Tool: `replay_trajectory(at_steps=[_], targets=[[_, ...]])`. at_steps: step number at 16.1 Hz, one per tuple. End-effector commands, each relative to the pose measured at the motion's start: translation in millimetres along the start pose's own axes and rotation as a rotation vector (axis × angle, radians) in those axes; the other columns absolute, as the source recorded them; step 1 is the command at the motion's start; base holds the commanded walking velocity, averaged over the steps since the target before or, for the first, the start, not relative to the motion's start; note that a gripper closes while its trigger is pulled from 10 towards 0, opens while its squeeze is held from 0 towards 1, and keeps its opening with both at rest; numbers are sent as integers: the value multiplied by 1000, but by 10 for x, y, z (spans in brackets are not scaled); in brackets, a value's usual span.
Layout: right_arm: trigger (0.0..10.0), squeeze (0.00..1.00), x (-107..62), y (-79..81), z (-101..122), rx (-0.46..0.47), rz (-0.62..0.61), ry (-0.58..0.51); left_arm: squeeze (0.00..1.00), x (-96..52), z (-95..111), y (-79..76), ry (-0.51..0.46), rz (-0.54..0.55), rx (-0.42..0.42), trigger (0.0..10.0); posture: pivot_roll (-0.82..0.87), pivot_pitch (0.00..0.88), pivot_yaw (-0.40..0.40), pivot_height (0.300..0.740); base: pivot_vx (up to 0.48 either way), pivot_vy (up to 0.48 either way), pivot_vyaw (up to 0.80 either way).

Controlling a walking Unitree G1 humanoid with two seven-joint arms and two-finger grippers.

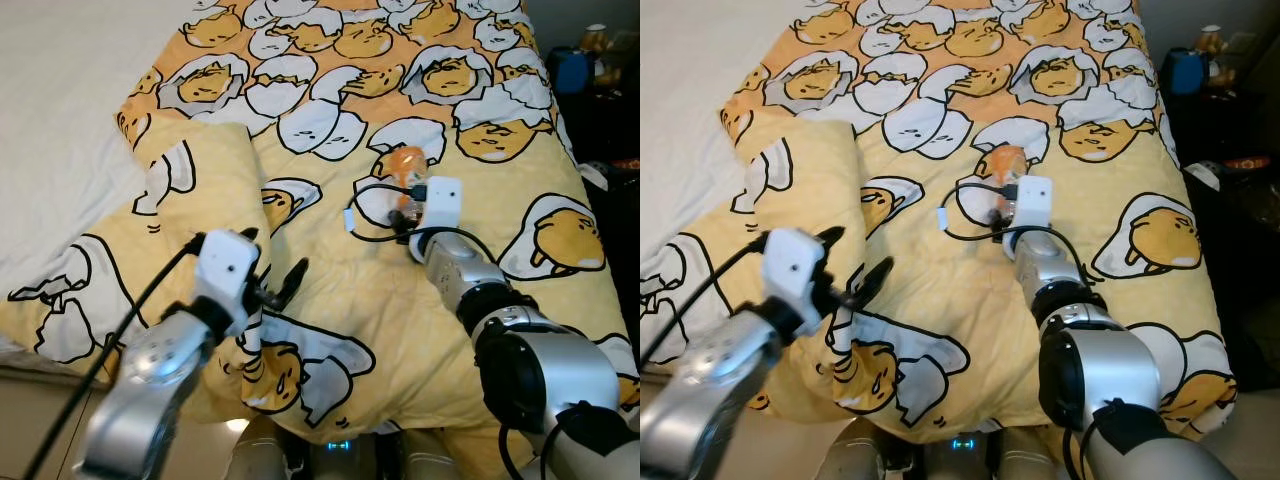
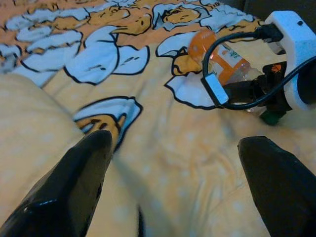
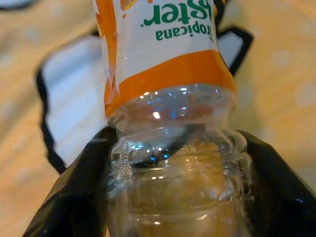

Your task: Clean up the room

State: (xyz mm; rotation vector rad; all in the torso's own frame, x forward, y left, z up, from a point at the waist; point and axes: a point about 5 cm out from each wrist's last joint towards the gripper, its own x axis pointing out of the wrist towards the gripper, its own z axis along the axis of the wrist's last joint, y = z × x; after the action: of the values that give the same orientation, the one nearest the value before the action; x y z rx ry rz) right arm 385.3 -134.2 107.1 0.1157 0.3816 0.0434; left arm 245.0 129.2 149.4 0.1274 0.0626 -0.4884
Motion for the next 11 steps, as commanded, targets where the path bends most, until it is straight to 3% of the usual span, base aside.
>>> replay_trajectory(at_steps=[1,4,6,8,9,11], targets=[[0,0,4,76,129,-17,55,-75,0,39,-102,-14,23,0,-39,10000,33,112,33,714,0,0,0],[0,0,-11,112,324,-53,70,-208,0,203,-222,130,28,105,-123,10000,-23,42,40,714,0,0,0],[0,0,-67,-39,407,-117,-24,-347,0,359,-172,206,-26,109,-120,10000,-67,0,54,714,0,0,0],[0,0,-162,-178,345,-160,-95,-461,0,480,-120,251,-59,112,-96,10000,-96,0,59,714,0,0,0],[0,0,-295,-348,263,-192,-215,-559,0,540,-69,284,-100,125,-115,10000,-110,0,59,714,0,0,0],[0,0,-547,-533,11,-223,-297,-626,0,578,-77,342,-122,183,-109,10000,-135,0,59,714,0,0,0]])
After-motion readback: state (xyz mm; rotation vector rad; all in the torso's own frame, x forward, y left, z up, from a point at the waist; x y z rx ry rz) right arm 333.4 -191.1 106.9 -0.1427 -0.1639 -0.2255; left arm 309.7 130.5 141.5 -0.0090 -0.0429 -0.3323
